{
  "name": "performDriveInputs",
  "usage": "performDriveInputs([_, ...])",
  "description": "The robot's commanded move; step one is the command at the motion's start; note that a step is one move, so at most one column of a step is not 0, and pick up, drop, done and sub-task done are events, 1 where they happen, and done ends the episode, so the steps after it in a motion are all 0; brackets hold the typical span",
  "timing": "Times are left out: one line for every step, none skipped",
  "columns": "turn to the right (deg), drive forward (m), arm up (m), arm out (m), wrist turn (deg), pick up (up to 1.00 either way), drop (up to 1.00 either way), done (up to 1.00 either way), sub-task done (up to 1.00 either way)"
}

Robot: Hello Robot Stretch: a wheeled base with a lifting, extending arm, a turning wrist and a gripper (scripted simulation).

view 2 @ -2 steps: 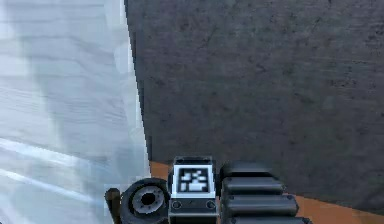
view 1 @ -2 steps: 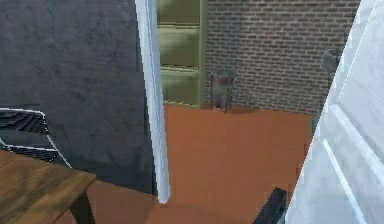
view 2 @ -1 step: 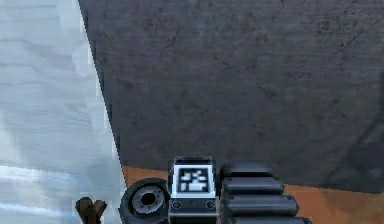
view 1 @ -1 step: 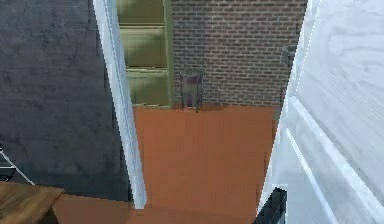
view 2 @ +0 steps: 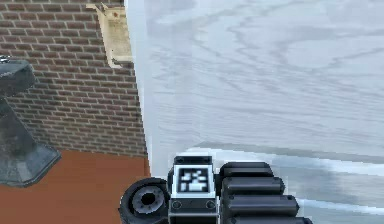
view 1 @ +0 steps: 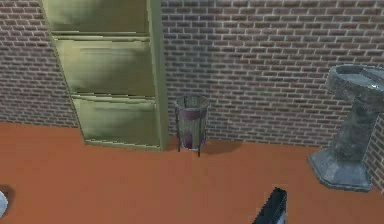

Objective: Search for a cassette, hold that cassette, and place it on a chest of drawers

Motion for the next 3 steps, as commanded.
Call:
performDriveInputs([6.0,0.0,0.0,0.0,0.0,0.0,0.0,0.0,0.0])
performDriveInputs([0.0,0.25,0.0,0.0,0.0,0.0,0.0,0.0,0.0])
performDriveInputs([-45.0,0.0,0.0,0.0,0.0,0.0,0.0,0.0,0.0])
